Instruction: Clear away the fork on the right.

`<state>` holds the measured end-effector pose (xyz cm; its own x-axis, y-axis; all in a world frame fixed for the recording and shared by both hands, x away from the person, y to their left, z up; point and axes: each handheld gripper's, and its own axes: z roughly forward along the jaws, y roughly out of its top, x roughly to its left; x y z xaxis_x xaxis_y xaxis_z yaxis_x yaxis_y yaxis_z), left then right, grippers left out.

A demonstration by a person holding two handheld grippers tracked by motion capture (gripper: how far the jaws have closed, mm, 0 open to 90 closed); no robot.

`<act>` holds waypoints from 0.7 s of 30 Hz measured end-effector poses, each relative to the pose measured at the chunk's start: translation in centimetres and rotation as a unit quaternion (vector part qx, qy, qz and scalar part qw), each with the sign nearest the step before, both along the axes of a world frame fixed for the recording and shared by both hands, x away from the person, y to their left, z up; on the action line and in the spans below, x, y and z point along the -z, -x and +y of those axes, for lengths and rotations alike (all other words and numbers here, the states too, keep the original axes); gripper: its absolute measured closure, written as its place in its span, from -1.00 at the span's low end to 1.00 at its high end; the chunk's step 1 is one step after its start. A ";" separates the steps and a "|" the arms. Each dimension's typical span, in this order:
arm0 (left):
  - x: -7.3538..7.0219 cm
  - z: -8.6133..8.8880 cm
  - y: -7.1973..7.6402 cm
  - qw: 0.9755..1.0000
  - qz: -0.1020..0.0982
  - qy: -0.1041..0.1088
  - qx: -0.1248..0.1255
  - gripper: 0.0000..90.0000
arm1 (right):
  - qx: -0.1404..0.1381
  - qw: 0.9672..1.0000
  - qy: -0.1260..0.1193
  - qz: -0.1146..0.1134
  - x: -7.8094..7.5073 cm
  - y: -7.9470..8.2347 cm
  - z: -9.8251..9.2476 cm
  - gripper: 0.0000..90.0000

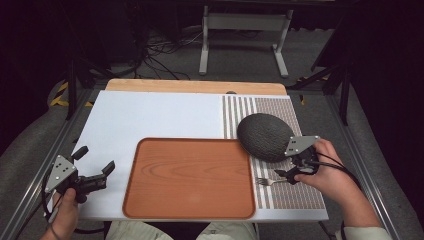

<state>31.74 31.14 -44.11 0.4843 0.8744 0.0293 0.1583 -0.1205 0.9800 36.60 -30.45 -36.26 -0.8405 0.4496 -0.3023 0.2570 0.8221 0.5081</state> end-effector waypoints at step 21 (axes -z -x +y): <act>0.0 0.0 0.0 1.000 0.001 -0.001 -0.001 -1.00 | -0.036 0.996 0.076 0.042 0.4 -1.1 1.1 -0.75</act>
